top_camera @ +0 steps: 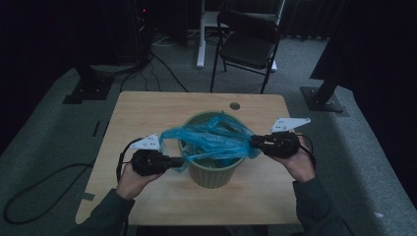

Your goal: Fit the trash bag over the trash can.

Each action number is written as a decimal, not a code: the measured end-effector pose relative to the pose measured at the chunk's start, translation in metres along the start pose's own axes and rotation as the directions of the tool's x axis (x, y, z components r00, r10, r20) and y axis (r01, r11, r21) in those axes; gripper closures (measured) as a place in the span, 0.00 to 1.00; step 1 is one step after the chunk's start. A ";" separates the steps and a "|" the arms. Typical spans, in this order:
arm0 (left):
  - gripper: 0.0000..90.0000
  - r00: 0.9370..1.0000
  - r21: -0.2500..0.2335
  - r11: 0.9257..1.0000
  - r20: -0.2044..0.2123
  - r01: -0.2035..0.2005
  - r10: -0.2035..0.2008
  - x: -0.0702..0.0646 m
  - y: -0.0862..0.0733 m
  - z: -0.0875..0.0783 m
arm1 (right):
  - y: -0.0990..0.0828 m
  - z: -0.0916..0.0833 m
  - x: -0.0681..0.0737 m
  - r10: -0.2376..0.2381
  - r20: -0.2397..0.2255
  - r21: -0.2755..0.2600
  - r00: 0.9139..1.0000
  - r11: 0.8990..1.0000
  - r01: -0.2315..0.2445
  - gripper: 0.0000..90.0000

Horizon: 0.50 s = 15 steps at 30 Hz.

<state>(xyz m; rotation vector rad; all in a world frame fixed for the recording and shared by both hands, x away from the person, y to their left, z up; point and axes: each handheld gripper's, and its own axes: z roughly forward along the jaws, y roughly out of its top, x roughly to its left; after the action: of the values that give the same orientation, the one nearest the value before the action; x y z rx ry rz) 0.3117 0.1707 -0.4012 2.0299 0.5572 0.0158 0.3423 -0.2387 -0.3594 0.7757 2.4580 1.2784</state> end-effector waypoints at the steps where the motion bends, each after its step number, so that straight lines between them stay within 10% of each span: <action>1: 0.98 1.000 0.007 1.000 0.009 0.003 -0.003 0.000 -0.003 0.003 | -0.001 0.000 0.000 0.004 0.002 0.002 1.000 1.000 -0.004 0.83; 15: 0.99 0.998 0.066 0.998 0.070 -0.007 0.003 -0.009 -0.013 0.029 | -0.003 0.001 0.001 0.017 0.001 0.012 1.000 1.000 -0.017 0.82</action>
<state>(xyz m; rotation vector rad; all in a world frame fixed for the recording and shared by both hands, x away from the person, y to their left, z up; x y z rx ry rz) 0.3053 0.1480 -0.4251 2.0877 0.5148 -0.0710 0.3409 -0.2396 -0.3624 0.8012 2.4654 1.2699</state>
